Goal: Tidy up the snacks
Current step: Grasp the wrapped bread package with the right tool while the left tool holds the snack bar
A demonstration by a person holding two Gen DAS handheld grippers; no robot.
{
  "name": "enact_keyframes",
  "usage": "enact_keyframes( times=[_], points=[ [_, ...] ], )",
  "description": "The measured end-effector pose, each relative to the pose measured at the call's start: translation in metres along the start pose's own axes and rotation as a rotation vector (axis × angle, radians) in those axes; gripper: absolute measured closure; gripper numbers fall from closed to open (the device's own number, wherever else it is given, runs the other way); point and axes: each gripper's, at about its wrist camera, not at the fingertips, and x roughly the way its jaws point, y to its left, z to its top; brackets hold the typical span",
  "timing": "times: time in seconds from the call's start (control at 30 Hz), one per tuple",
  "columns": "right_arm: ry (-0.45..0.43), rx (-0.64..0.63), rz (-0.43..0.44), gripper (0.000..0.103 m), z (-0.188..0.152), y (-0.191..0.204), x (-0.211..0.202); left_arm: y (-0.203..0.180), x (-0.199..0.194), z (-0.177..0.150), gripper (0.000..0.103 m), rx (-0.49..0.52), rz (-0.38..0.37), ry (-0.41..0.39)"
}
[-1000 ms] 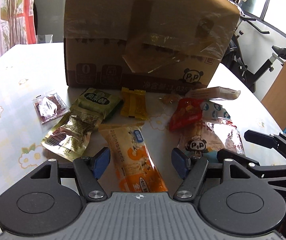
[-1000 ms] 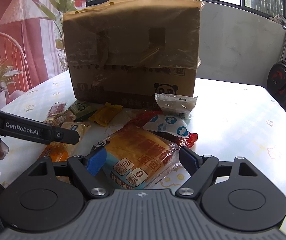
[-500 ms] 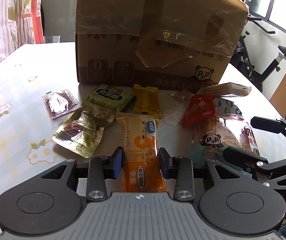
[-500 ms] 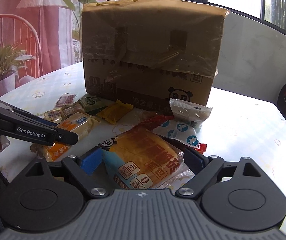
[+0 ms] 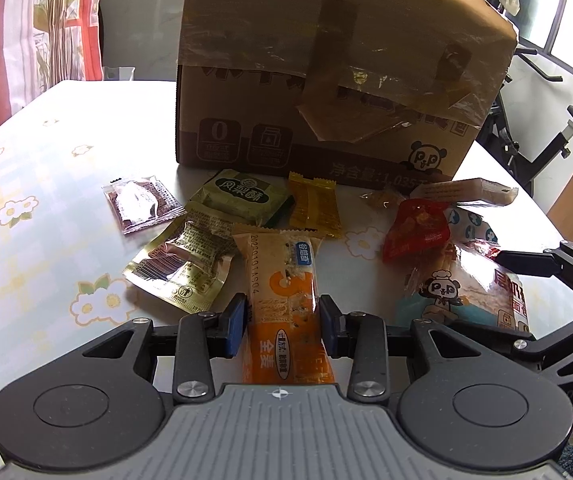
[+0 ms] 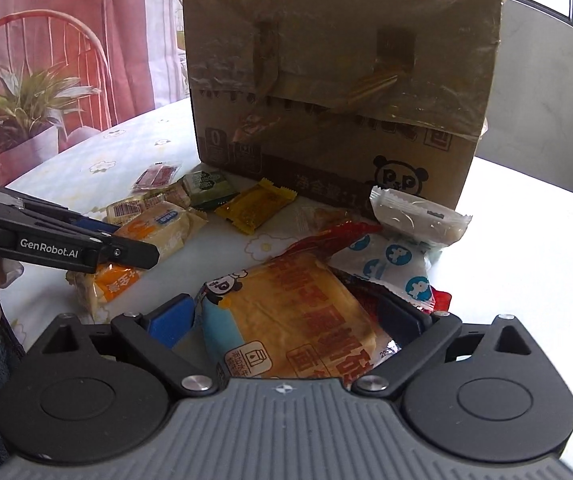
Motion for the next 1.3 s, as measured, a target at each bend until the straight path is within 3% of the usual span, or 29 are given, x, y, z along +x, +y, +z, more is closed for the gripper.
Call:
enact_keyframes(
  times=[0.1, 0.2, 0.27, 0.43, 0.57, 0.67, 0.77, 1.3],
  points=[
    [0.056, 0.004, -0.032, 0.003, 0.001, 0.012, -0.004, 0.0, 0.0, 0.0, 0.063, -0.003, -0.001, 0.0],
    [0.082, 0.045, 0.006, 0.003, 0.004, 0.019, -0.008, 0.0, -0.001, -0.001, 0.063, -0.002, -0.002, -0.003],
    [0.07, 0.058, 0.031, 0.003, 0.005, 0.02, -0.009, -0.001, -0.001, -0.001, 0.063, 0.002, 0.0, -0.003],
    [0.044, 0.04, -0.024, 0.007, 0.003, 0.02, 0.0, -0.001, 0.0, -0.002, 0.062, 0.0, 0.0, 0.0],
    [0.028, 0.065, -0.004, 0.013, -0.005, 0.018, 0.01, -0.003, 0.002, -0.002, 0.061, 0.007, 0.007, 0.002],
    [-0.008, 0.044, -0.044, 0.022, -0.013, 0.023, 0.014, -0.003, 0.002, -0.003, 0.061, 0.014, 0.01, 0.0],
    [-0.066, 0.063, -0.063, 0.025, -0.022, 0.021, 0.012, -0.004, 0.003, -0.003, 0.061, 0.016, 0.012, -0.003],
    [-0.091, 0.051, -0.062, 0.029, -0.026, 0.022, 0.007, -0.003, -0.005, -0.002, 0.064, 0.017, -0.021, -0.027]
  ],
)
